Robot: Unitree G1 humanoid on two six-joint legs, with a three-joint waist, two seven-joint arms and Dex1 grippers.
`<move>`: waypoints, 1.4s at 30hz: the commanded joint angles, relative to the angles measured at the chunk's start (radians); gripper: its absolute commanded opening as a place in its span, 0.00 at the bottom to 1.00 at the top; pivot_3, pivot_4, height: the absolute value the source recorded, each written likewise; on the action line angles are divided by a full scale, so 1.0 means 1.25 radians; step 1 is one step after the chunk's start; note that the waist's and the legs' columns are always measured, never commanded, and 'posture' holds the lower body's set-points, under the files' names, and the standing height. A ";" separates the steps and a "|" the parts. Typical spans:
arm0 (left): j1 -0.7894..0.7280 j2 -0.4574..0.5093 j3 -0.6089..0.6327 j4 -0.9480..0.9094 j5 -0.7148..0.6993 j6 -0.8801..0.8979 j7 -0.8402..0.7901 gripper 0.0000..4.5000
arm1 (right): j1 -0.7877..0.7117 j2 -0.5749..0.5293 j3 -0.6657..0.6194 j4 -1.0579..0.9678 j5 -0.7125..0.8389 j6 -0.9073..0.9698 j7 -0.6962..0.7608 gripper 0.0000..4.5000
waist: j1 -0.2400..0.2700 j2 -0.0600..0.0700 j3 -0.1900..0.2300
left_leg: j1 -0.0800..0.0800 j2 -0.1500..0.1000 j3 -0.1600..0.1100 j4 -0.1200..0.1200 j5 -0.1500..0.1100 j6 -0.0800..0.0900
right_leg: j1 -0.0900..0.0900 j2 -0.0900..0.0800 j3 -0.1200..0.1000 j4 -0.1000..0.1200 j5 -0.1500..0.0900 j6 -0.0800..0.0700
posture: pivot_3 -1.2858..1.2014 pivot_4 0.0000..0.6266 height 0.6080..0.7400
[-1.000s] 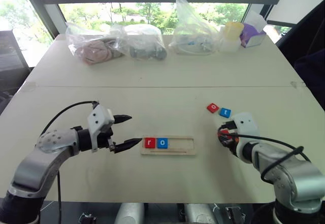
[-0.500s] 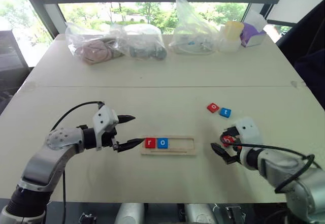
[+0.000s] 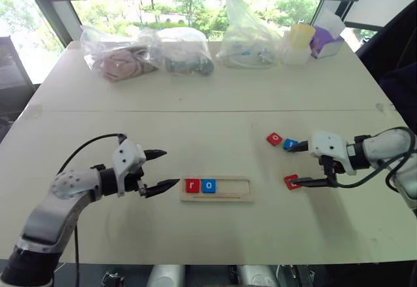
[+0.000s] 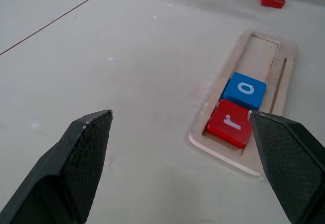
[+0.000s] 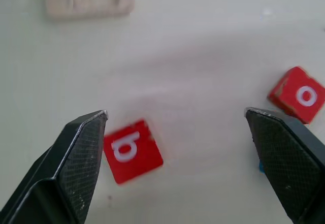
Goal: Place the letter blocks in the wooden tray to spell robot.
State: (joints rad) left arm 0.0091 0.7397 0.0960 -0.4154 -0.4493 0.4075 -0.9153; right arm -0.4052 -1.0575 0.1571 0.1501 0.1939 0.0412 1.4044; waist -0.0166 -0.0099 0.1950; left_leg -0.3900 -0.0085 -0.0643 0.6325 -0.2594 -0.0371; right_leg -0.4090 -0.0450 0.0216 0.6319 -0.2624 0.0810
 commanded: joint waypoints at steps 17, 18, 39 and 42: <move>0.050 0.041 0.080 -0.089 -0.036 0.027 0.016 1.00 | -0.019 0.051 0.029 0.168 -0.069 -0.191 0.082 0.79 | 0.005 0.000 0.000 | 0.001 0.000 0.001 0.002 0.000 0.000 | 0.002 -0.001 0.001 0.001 0.001 -0.001 | 0.52 0.24 1.00; 0.048 0.041 0.079 -0.088 -0.036 0.027 0.016 1.00 | -0.013 0.053 0.027 0.160 -0.066 -0.188 0.081 0.68 | 0.004 0.000 0.000 | 0.001 0.000 0.001 0.002 0.000 0.000 | 0.002 -0.001 0.001 0.001 0.001 -0.001 | 0.52 0.24 1.00; 0.057 0.042 0.049 -0.116 -0.037 0.022 -0.009 1.00 | -0.016 0.192 0.107 -0.358 -0.001 0.345 -0.142 0.25 | 0.005 0.000 0.000 | 0.002 0.001 0.001 0.013 0.000 0.000 | 0.001 0.000 0.003 0.011 0.001 -0.004 | 0.52 0.24 1.00; 0.065 0.038 0.051 -0.127 -0.039 0.020 -0.007 1.00 | -0.043 0.243 0.162 -0.369 -0.032 0.347 -0.171 0.25 | 0.004 0.000 0.000 | 0.000 0.001 0.001 0.012 0.000 0.000 | 0.000 0.000 0.003 0.011 0.001 -0.004 | 0.52 0.24 1.00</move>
State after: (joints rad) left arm 0.0868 0.7824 0.1529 -0.5322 -0.4908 0.4485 -0.9215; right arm -0.4369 -0.7740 0.3379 -0.2690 0.1689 0.4734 1.2111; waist -0.0111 -0.0101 0.1948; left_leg -0.3896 -0.0077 -0.0631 0.6481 -0.2592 -0.0374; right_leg -0.4090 -0.0451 0.0251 0.6454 -0.2616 0.0765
